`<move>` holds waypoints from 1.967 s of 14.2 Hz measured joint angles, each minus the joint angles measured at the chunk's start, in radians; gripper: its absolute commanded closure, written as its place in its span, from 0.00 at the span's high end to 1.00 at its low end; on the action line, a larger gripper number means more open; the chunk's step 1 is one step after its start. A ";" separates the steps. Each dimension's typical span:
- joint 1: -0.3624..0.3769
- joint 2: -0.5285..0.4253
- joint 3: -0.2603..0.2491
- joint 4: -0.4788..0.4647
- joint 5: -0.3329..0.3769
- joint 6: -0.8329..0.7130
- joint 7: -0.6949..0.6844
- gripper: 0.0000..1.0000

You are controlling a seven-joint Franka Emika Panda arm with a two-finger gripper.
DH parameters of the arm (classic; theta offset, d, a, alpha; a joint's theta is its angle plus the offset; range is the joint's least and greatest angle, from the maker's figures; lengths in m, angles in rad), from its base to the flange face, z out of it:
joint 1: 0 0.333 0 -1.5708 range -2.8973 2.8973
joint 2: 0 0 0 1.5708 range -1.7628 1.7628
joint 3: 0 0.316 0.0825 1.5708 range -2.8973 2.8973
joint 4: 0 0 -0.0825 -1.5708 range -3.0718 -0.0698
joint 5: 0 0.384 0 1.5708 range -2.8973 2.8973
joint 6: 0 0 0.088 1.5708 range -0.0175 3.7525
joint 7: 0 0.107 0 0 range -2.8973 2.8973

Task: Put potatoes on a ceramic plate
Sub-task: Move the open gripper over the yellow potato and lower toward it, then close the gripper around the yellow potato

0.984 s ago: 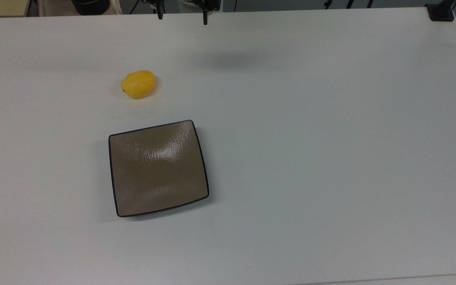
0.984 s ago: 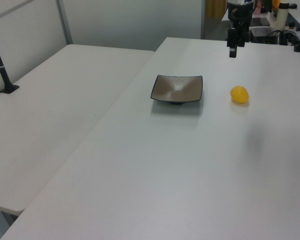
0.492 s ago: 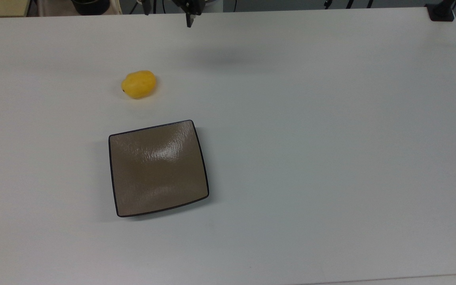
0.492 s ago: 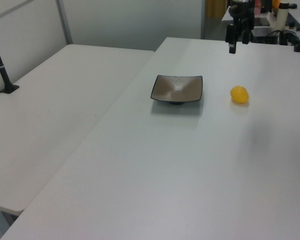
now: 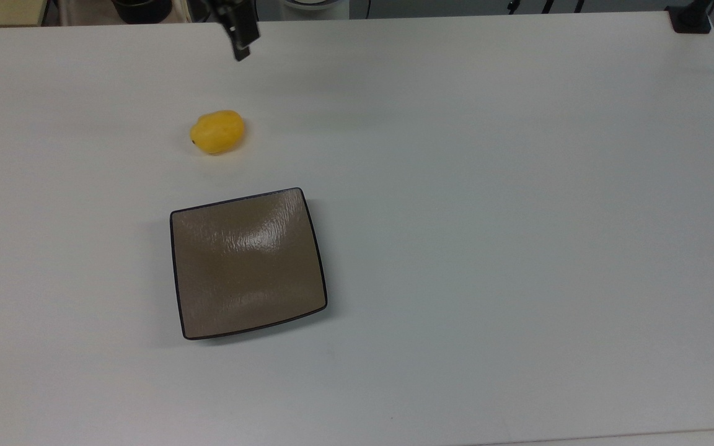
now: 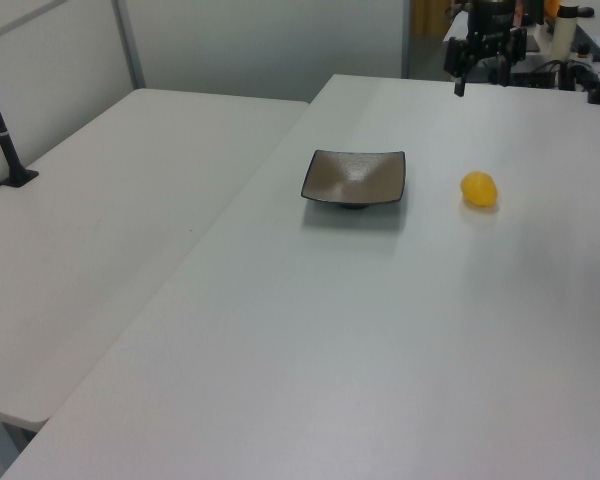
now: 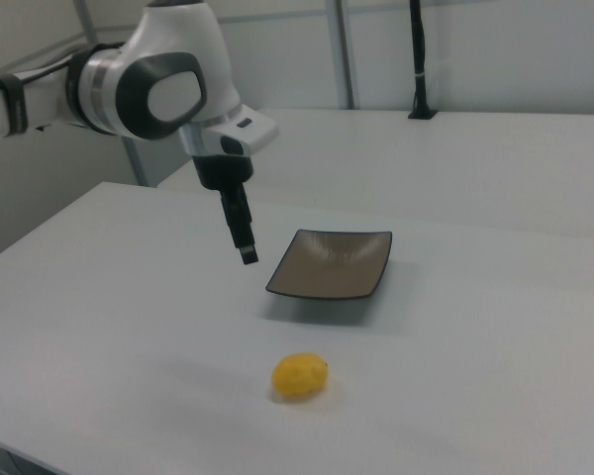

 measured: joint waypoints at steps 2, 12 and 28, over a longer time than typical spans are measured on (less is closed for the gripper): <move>0.000 -0.002 -0.031 -0.031 0.000 0.033 0.036 1.00; -0.003 0.042 -0.157 -0.307 -0.085 0.432 0.103 1.00; 0.047 0.153 -0.132 -0.336 -0.085 0.516 0.102 1.00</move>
